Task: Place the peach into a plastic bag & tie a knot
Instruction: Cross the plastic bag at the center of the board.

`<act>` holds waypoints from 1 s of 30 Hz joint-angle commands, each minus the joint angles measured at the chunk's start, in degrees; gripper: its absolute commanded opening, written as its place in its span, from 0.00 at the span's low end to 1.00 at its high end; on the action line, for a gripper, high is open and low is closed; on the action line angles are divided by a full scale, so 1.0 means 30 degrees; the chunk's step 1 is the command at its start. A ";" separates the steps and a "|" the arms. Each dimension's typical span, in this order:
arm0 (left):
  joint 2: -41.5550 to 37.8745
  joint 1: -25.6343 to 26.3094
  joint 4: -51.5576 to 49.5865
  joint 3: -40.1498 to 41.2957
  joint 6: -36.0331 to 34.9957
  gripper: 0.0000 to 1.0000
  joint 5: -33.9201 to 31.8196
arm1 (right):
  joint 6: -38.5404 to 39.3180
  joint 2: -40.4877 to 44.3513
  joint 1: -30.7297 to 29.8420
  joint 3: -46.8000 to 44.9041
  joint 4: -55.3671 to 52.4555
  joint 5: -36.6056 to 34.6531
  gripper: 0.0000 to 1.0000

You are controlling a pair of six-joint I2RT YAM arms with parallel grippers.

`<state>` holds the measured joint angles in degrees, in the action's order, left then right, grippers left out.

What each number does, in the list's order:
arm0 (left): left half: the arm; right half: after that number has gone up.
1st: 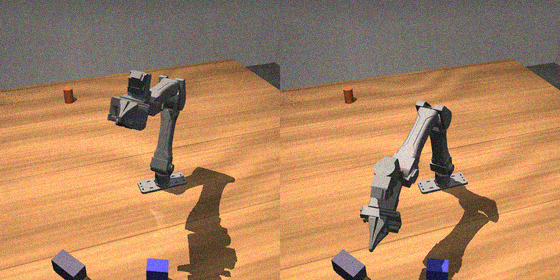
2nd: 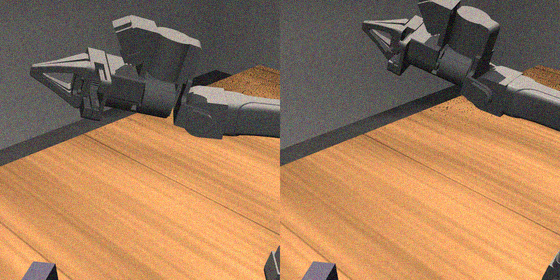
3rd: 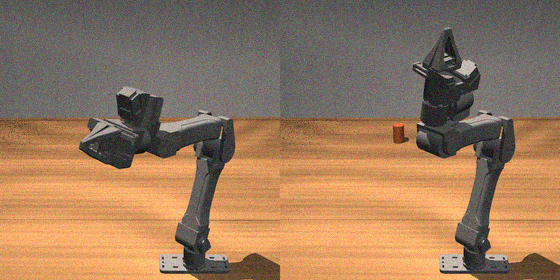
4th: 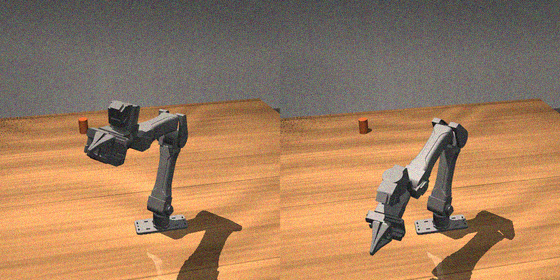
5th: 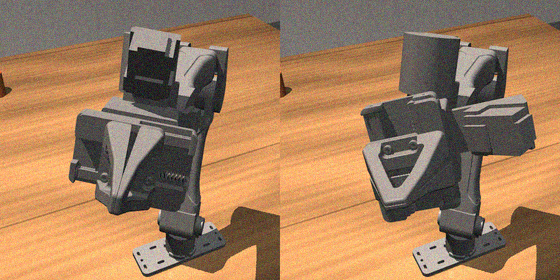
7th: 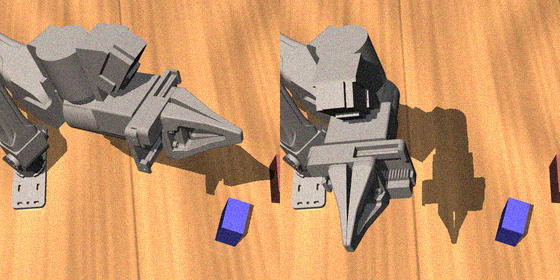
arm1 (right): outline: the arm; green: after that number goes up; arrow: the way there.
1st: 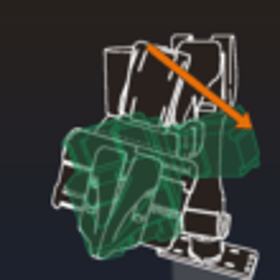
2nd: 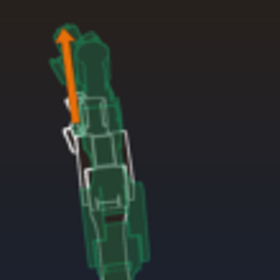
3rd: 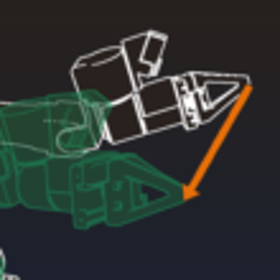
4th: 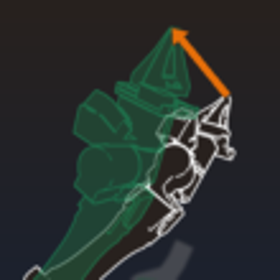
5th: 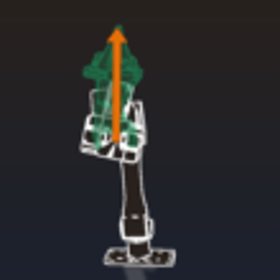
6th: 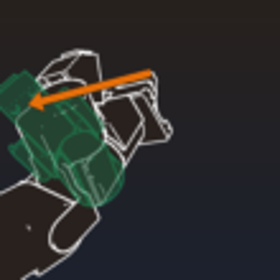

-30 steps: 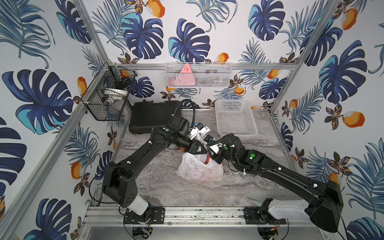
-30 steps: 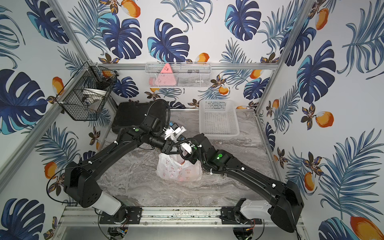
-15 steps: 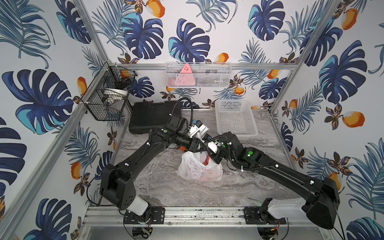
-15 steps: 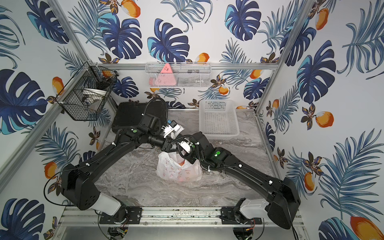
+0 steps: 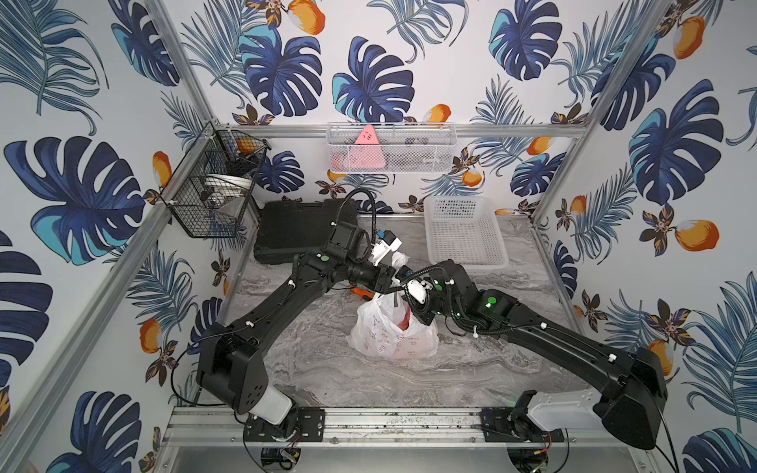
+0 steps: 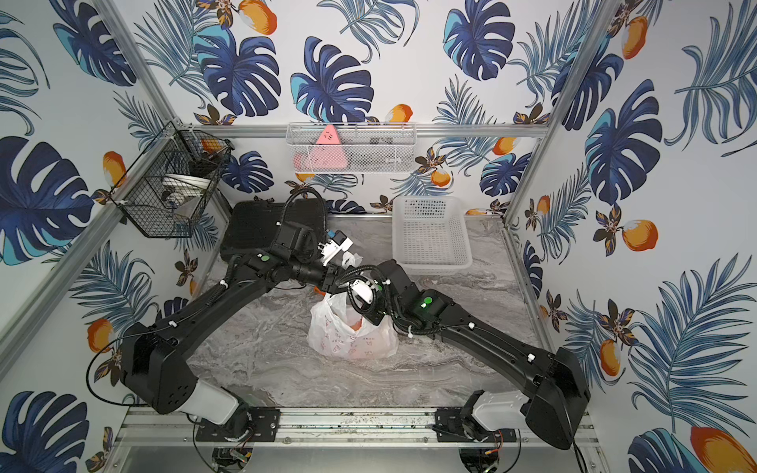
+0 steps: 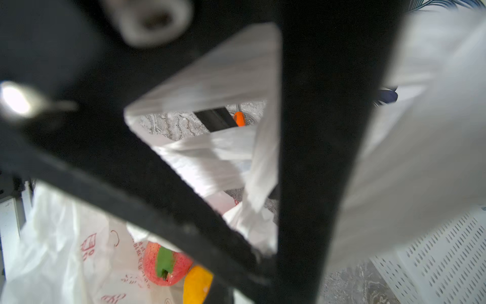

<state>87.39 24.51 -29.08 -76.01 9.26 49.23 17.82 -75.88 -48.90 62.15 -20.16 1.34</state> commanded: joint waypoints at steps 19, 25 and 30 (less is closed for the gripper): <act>-0.1605 -0.0153 0.5548 0.2869 -0.0288 0.00 0.3213 | -0.3729 0.2001 0.1540 0.0034 -0.0542 0.2461 0.52; -0.2024 -0.0149 0.6573 0.3473 -0.1587 0.01 0.3694 | -0.9640 0.2766 0.3644 0.1443 -0.2143 0.3740 0.72; -0.1952 -0.0147 0.7628 0.3640 -0.1917 0.02 0.4185 | -1.4400 0.0400 0.4630 0.5754 -0.5688 0.5137 0.71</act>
<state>81.58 24.18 -10.00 -64.86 5.85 59.79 -13.30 -72.69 -35.66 75.75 -29.95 13.19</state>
